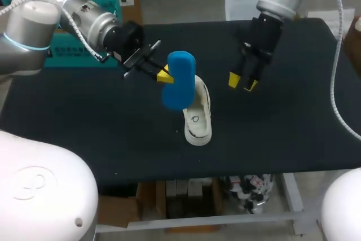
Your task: Open the shoe tongue, take the insole out of the shoe, put the insole back into the shoe, and pack the shoe into the shoebox
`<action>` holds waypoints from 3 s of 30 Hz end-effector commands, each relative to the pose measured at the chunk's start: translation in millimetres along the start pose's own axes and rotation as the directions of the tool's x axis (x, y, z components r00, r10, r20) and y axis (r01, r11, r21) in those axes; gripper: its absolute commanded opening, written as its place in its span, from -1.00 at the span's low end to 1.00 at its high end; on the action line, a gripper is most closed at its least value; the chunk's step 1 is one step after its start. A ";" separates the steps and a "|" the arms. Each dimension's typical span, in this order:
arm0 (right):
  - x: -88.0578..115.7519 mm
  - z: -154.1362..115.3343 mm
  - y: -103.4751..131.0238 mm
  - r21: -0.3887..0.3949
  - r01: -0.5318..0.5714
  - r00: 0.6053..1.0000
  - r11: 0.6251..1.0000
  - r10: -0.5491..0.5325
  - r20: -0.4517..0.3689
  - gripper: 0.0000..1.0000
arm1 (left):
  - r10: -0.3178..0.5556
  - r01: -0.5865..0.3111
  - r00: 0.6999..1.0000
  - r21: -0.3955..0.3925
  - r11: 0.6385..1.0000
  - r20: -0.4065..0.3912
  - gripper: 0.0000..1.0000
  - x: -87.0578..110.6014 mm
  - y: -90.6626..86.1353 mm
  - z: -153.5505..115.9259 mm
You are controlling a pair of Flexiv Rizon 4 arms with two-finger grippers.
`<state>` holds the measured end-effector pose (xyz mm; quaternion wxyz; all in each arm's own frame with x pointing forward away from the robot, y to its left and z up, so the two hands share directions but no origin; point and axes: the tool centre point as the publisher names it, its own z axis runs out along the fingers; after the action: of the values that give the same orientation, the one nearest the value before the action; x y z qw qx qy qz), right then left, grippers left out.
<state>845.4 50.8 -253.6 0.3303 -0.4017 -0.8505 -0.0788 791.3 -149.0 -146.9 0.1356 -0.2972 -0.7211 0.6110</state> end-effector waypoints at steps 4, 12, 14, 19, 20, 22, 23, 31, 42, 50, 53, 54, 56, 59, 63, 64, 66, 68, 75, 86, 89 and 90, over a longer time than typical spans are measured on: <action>4.8 25.9 -33.2 -0.318 -0.213 0.977 0.924 0.196 -0.086 1.00 | 0.078 -0.077 0.997 -0.051 0.996 0.016 -1.00 -0.5 -0.3 9.1; 17.7 32.8 -28.8 -0.397 -0.261 0.961 0.880 0.200 -0.190 1.00 | 0.227 -0.223 0.974 -0.107 0.969 0.022 -1.00 3.3 10.3 14.9; 17.7 32.8 -28.8 -0.397 -0.261 0.961 0.880 0.200 -0.190 1.00 | 0.267 -0.263 0.964 -0.121 0.957 0.015 -1.00 4.4 13.3 16.5; 17.7 32.8 -28.8 -0.397 -0.261 0.961 0.880 0.200 -0.190 1.00 | 0.350 -0.349 0.936 -0.164 0.923 -0.021 -1.00 7.9 17.7 22.3; 17.7 32.8 -28.8 -0.397 -0.261 0.961 0.880 0.200 -0.190 1.00 | 0.364 -0.363 0.931 -0.175 0.915 -0.024 -1.00 8.8 18.0 23.0; 17.7 32.8 -28.8 -0.397 -0.261 0.961 0.880 0.200 -0.190 1.00 | 0.396 -0.394 0.918 -0.190 0.899 -0.029 -1.00 10.9 19.2 24.4; 17.7 32.8 -28.8 -0.397 -0.261 0.961 0.880 0.200 -0.190 1.00 | 0.409 -0.407 0.912 -0.196 0.892 -0.032 -1.00 11.7 19.9 25.0; 24.6 38.8 -12.4 -0.384 -0.398 0.905 0.833 0.287 -0.314 1.00 | 0.476 -0.472 0.879 -0.217 0.855 -0.037 -1.00 14.2 31.2 25.5; 43.2 69.3 -2.4 -0.247 -0.597 0.743 0.764 0.409 -0.530 1.00 | 0.592 -0.587 0.803 -0.267 0.764 -0.069 -1.00 20.8 39.7 41.0; 52.7 77.2 -2.0 -0.198 -0.639 0.678 0.743 0.423 -0.601 1.00 | 0.661 -0.655 0.746 -0.264 0.708 -0.079 -1.00 29.9 43.1 49.0; 55.1 77.5 3.5 -0.191 -0.639 0.670 0.745 0.417 -0.614 1.00 | 0.667 -0.660 0.741 -0.263 0.703 -0.078 -1.00 31.4 47.0 49.5; 55.4 77.4 6.1 -0.187 -0.643 0.666 0.743 0.421 -0.616 1.00 | 0.669 -0.663 0.739 -0.257 0.703 -0.078 -1.00 31.6 49.1 49.6; 55.8 77.7 11.7 -0.180 -0.646 0.660 0.742 0.425 -0.620 1.00 | 0.671 -0.667 0.738 -0.244 0.704 -0.078 -1.00 31.0 52.4 49.6; 56.0 80.2 20.3 -0.170 -0.649 0.654 0.742 0.429 -0.623 0.87 | 0.677 -0.672 0.732 -0.238 0.701 -0.076 -1.00 30.8 54.9 50.6; 52.6 89.1 30.7 -0.151 -0.647 0.640 0.747 0.424 -0.641 0.47 | 0.688 -0.684 0.722 -0.238 0.690 -0.080 -1.00 29.2 56.3 53.8; 51.6 91.1 32.5 -0.147 -0.647 0.636 0.748 0.424 -0.644 0.44 | 0.694 -0.691 0.715 -0.236 0.683 -0.083 -1.00 28.6 57.1 54.6; 50.1 94.5 35.6 -0.141 -0.641 0.630 0.754 0.413 -0.657 0.29 | 0.699 -0.695 0.710 -0.243 0.677 -0.084 -1.00 27.6 59.6 56.7; 49.7 97.2 38.6 -0.139 -0.638 0.629 0.757 0.409 -0.661 0.14 | 0.701 -0.697 0.708 -0.240 0.675 -0.085 -1.00 25.4 62.6 58.4; 50.3 100.2 43.0 -0.136 -0.627 0.625 0.767 0.392 -0.675 0.12 | 0.699 -0.693 0.710 -0.256 0.674 -0.080 -1.00 19.0 75.8 65.0; 53.4 99.9 39.6 -0.132 -0.633 0.621 0.763 0.399 -0.675 -0.25 | 0.691 -0.676 0.722 -0.257 0.691 -0.038 -1.00 12.9 94.3 63.4; 52.2 101.6 42.0 -0.136 -0.621 0.618 0.772 0.376 -0.690 -0.34 | 0.694 -0.674 0.719 -0.267 0.689 -0.025 -1.00 12.9 96.3 63.1; 52.3 102.1 42.7 -0.136 -0.621 0.618 0.772 0.376 -0.690 -0.37 | 0.695 -0.675 0.718 -0.266 0.688 -0.025 -1.00 12.8 97.2 63.2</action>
<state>802.1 153.5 -300.4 0.5176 -0.6327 -0.5122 -0.2636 771.1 -183.1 -250.9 -0.1669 -0.5373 -0.6376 0.5262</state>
